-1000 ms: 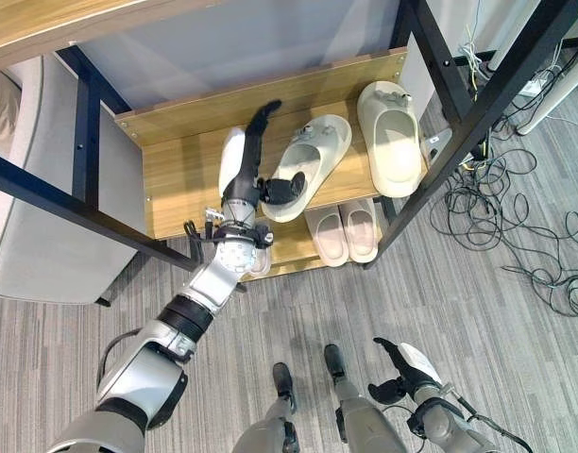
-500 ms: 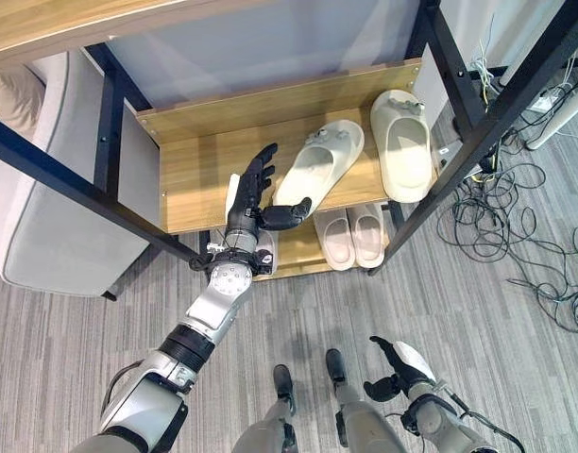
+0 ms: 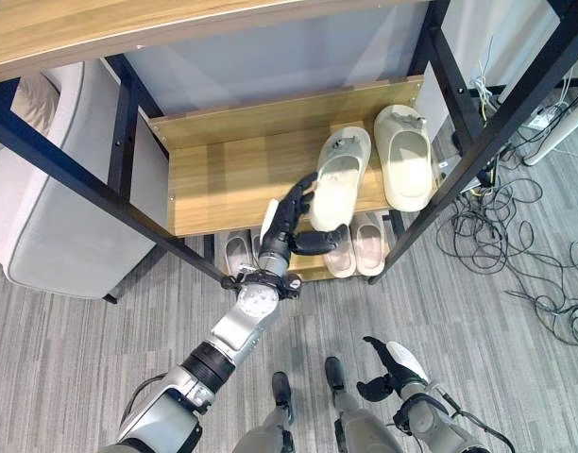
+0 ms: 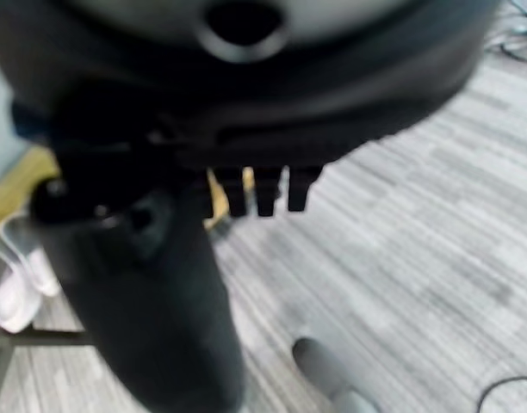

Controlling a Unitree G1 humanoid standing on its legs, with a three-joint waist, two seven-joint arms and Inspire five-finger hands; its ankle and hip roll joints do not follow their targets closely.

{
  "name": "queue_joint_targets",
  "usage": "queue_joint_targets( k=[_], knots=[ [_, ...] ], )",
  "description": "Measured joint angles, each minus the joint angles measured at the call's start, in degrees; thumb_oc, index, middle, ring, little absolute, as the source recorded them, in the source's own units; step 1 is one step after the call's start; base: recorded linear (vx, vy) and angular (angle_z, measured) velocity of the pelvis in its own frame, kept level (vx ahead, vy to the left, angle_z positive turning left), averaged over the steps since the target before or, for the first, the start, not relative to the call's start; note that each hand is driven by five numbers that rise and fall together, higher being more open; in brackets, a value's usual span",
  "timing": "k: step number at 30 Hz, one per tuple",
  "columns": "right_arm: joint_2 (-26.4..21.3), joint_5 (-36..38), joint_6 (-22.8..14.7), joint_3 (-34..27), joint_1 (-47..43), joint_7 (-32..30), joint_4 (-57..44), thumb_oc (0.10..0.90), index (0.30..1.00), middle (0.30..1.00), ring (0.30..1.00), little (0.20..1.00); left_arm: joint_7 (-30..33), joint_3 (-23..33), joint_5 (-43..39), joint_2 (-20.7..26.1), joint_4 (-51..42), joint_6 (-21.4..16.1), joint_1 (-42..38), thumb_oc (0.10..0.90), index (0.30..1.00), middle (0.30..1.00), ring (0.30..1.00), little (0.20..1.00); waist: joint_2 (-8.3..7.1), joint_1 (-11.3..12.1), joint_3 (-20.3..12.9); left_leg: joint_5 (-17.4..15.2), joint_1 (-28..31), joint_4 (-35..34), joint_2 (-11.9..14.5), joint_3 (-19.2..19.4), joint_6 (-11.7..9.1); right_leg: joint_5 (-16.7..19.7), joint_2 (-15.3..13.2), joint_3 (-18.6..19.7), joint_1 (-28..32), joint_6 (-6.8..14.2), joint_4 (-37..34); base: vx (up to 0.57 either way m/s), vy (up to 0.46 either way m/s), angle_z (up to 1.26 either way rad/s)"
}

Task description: Arrange the slippers neatly on the shoe rack.

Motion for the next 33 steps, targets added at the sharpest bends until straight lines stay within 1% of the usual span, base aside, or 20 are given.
queue_joint_targets(
  k=[3,6,11,17,20,28,33],
  knots=[
    [0.1,0.1,0.2,0.9,0.0,-0.9,0.1,0.800,0.900,0.900,0.900,0.900,-1.0,-2.9,-0.6,-0.2,-0.8,0.0,0.2,0.800,0.900,0.900,0.900,0.900,-0.04,0.0,-0.1,0.0,0.0,0.0,0.0,0.0,0.0,-0.1,0.0,0.1,0.0,0.1,0.0,0.00,0.000,0.00],
    [0.1,0.2,0.2,1.7,0.1,-0.9,0.1,0.800,0.900,0.900,0.900,0.900,-1.3,-4.2,-1.5,-1.1,-0.9,0.0,0.2,0.800,0.900,0.900,0.900,0.900,0.00,-0.1,-0.1,0.0,0.0,0.0,0.0,0.1,0.0,-0.1,0.0,0.1,0.0,0.1,0.0,0.00,0.000,0.00],
    [0.1,0.2,0.2,1.6,0.1,-1.0,0.2,0.800,0.900,0.900,0.900,0.900,-1.2,-4.2,-1.5,-1.3,-0.9,0.0,0.2,0.800,0.900,0.900,0.900,0.900,0.03,-0.4,-0.1,-0.1,0.1,0.0,0.0,0.3,0.1,-0.1,0.0,0.4,0.0,0.1,0.0,0.00,-0.001,-0.01],
    [0.2,0.2,0.4,1.6,-0.1,-1.0,2.5,0.800,0.900,0.900,0.900,0.900,-1.3,-3.9,-1.5,0.8,-0.9,0.0,0.1,0.800,0.900,0.900,0.900,0.900,0.29,-0.4,-0.3,-0.1,0.4,0.0,0.0,0.7,0.2,0.0,0.0,0.8,0.1,0.1,0.0,0.00,-0.004,-0.03],
    [0.3,0.2,0.8,1.6,0.0,-0.9,2.5,0.800,0.900,0.900,0.900,0.900,-1.2,-2.5,-1.4,2.4,-0.9,0.1,0.1,0.800,0.900,0.900,0.900,0.900,0.35,-0.3,-0.3,-0.1,0.7,0.0,0.0,0.7,0.2,0.1,0.1,0.8,0.3,-0.1,0.0,0.00,0.000,0.00],
    [1.9,0.2,0.8,1.6,-0.3,-0.9,2.7,0.800,0.900,0.900,0.900,0.900,-0.3,2.5,-0.3,2.6,-0.9,0.1,0.2,0.800,0.900,0.900,0.900,0.900,1.11,0.0,-0.9,-0.1,0.9,0.0,0.0,0.3,0.2,-0.1,0.0,0.2,0.7,0.1,0.0,0.01,0.003,0.02],
    [2.1,0.2,0.9,1.8,-0.7,-0.8,4.6,0.800,0.900,0.900,0.900,0.900,0.7,3.2,0.0,2.5,-0.2,0.1,-0.3,0.800,0.900,0.900,0.900,0.900,1.20,0.1,-1.7,-0.1,0.9,0.0,0.0,0.2,0.2,-0.1,0.0,0.0,0.8,0.1,0.0,0.00,0.000,0.00]
  ],
)
